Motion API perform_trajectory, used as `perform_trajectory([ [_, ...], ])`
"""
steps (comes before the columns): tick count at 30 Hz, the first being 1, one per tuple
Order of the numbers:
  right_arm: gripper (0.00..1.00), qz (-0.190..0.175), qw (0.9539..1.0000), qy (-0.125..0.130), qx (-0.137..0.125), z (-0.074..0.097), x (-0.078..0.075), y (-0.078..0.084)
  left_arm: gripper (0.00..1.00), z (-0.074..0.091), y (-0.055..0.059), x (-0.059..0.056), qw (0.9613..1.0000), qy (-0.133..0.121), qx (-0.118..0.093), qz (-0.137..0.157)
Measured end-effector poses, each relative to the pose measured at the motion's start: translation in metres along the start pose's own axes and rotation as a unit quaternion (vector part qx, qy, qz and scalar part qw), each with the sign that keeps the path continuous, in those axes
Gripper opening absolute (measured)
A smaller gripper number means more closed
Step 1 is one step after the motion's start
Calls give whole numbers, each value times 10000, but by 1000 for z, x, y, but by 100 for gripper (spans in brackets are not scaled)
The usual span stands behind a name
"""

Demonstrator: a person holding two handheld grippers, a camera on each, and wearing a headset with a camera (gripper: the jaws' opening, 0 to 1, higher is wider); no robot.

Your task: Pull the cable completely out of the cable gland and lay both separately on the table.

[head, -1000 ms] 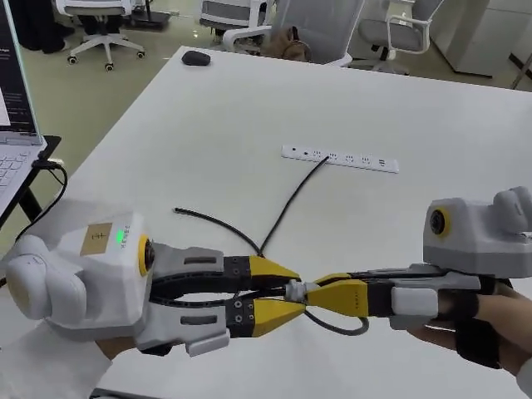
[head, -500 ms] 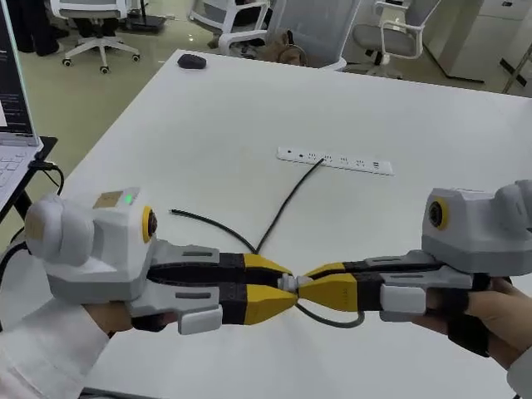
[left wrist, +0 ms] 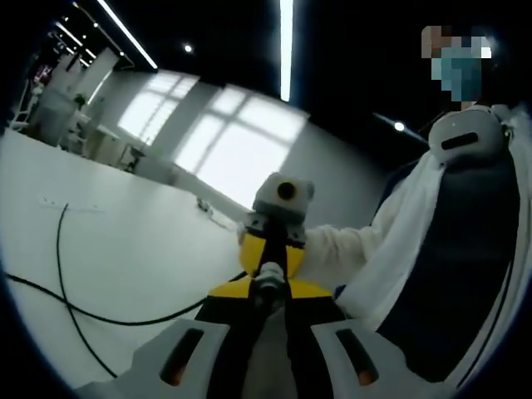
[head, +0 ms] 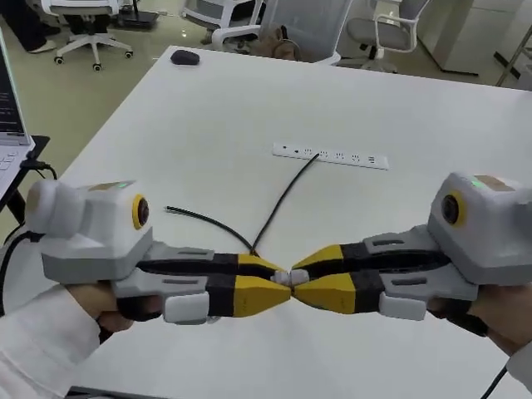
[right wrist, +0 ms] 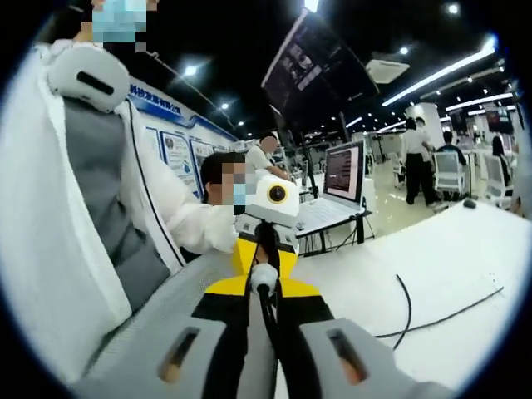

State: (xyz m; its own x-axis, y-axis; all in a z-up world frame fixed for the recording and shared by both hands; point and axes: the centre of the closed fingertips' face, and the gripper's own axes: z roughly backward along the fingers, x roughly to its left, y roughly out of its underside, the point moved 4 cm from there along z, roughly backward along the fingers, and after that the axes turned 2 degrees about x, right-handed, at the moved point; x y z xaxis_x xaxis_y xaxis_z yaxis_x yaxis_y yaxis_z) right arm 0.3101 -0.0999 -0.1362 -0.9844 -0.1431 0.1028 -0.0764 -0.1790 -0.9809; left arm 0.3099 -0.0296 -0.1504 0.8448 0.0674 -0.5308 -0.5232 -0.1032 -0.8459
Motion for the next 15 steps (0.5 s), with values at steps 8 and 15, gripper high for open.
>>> perform_trajectory([
  [8, 11, 662, 9977, 60, 90, -3, -1, 3, 15, 3, -1, -1, 9989, -108, 130, -436],
  [15, 29, -762, 9965, 103, -322, 1, -8, 3, 15, 3, -4, -4, 9802, -392, 416, -1898],
])
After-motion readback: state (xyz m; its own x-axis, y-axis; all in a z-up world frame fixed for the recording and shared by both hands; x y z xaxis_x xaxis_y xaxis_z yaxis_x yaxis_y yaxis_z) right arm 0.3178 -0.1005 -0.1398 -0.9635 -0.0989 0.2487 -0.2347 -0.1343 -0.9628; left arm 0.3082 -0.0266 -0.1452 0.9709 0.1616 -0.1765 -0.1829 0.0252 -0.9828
